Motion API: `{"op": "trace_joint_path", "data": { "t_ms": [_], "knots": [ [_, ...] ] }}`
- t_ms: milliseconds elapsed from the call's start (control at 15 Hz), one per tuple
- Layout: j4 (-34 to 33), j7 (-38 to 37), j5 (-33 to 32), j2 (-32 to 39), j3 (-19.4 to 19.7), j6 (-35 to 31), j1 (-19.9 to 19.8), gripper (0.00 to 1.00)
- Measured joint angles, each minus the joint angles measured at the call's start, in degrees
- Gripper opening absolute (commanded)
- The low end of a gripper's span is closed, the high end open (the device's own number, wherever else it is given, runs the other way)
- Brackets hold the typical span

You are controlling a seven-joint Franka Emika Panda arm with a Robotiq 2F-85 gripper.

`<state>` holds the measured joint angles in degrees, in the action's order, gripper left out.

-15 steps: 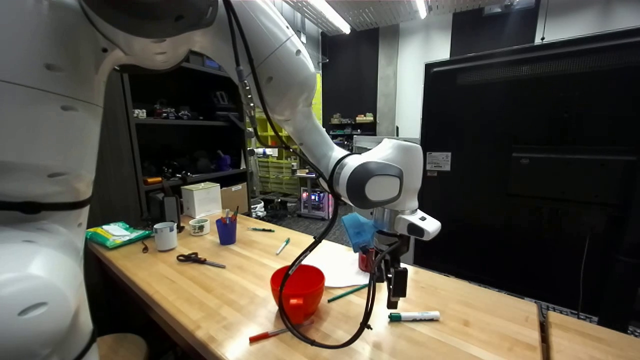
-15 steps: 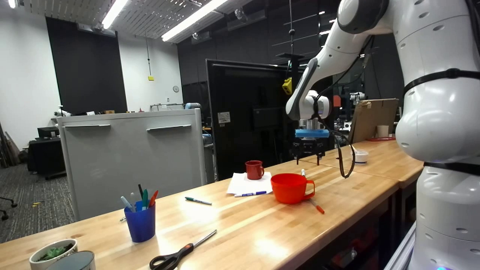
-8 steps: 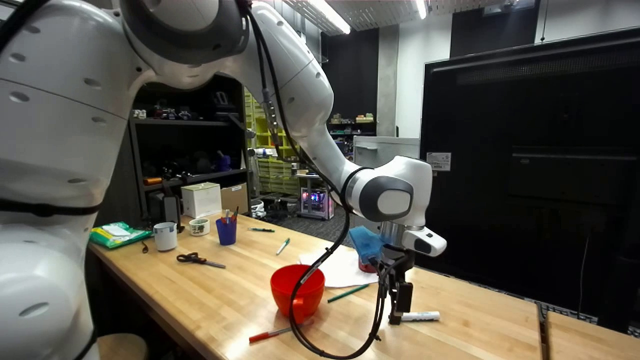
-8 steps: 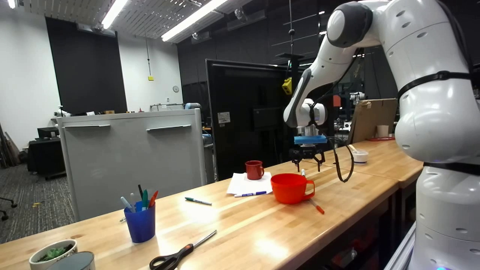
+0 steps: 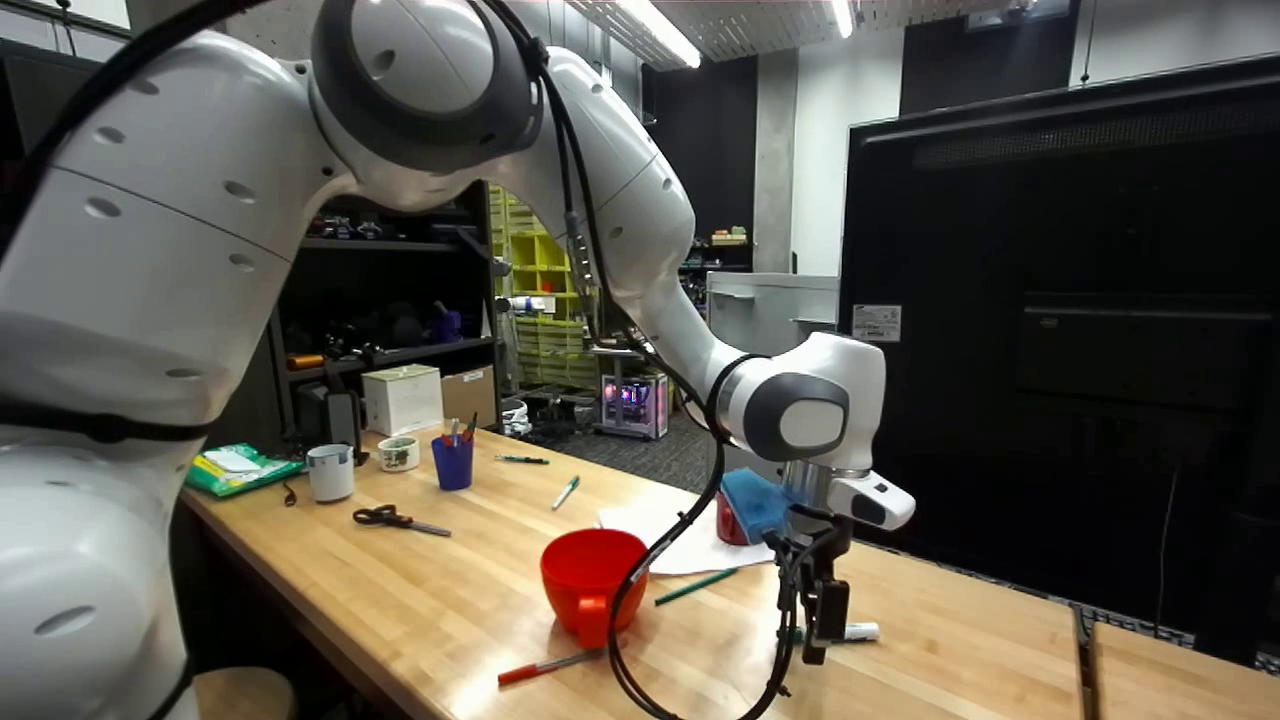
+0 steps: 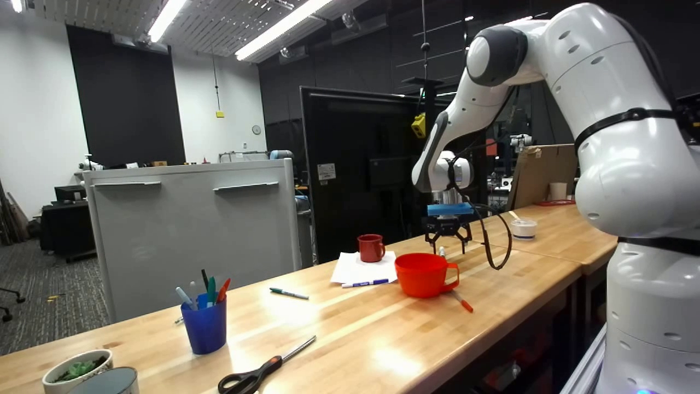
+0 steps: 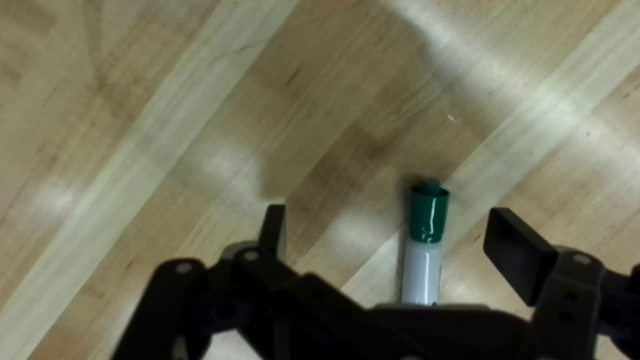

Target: Move the marker to the blue cup

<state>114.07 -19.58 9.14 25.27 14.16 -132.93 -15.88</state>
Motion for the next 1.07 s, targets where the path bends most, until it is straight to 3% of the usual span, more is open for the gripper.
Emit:
{"op": "trace_joint_path", "data": {
  "t_ms": [200,267,333,733,1067],
  "knots": [
    [-2.0,0.0,1.7,2.0,0.0,0.0,0.0,1.00],
    [-2.5,0.0,2.1,2.6,0.0,0.0,0.0,0.92],
    [-3.1,0.0,2.4,3.3,0.0,0.0,-0.1,0.74],
    [-5.5,0.0,3.1,5.1,-0.1,0.2,-0.3,0.42],
    [-6.5,0.0,3.6,5.1,-0.5,0.2,-0.2,0.03]
  ]
}}
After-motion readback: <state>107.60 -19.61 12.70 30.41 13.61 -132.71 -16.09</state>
